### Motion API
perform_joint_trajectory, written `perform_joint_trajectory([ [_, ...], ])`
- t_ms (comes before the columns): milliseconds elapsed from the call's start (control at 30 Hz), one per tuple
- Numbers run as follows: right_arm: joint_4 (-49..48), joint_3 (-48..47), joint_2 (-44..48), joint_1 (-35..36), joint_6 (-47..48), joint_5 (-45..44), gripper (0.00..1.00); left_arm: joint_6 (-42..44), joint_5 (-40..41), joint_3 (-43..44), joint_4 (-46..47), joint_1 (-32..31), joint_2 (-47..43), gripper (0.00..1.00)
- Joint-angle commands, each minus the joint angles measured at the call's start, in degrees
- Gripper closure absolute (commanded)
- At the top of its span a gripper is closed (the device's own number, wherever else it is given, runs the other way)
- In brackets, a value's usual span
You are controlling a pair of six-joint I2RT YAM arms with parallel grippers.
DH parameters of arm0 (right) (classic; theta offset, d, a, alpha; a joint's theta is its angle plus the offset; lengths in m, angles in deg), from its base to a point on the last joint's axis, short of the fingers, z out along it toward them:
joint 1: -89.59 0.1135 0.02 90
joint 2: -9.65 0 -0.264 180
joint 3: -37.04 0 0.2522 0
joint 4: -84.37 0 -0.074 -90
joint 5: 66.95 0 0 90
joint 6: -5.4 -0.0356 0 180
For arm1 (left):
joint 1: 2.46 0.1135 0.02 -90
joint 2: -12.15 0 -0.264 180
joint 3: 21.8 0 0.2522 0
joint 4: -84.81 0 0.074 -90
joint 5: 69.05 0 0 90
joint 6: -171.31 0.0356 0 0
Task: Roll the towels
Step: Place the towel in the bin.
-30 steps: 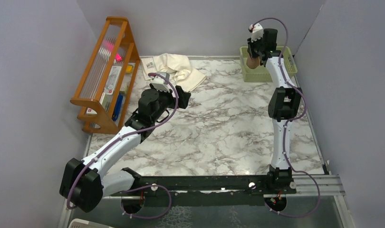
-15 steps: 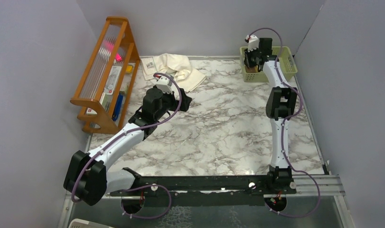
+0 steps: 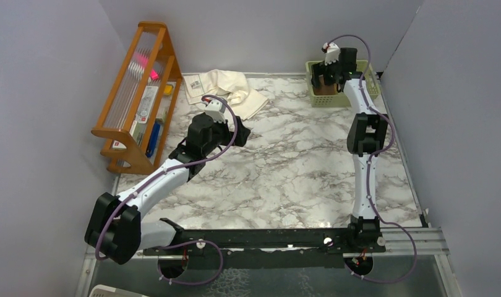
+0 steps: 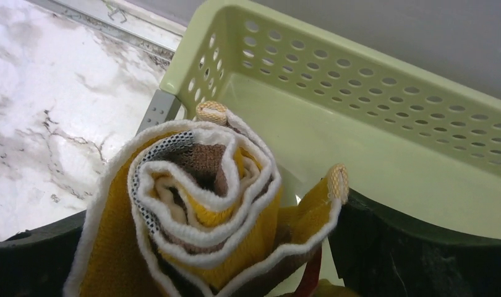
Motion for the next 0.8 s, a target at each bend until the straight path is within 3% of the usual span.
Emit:
perform_joint_trajectory([
  [0,-5.8,-1.4,2.6,-0.4,-2.6,4.1,0.0,-0.7,-1.9,2.0,0.1,0.3,0.5,0.01],
  [533,-13.4,2.1,3.5,-1.4,-10.8,12.7,0.0,-0.6,-3.3,2.4,-1.1,0.8,1.4,0.01],
  [767,-24.3,9.7,8.5,-3.3,-17.9,19.4,0.0,-0.8,-3.7,2.6,-1.4,1.0,1.9,0.01],
])
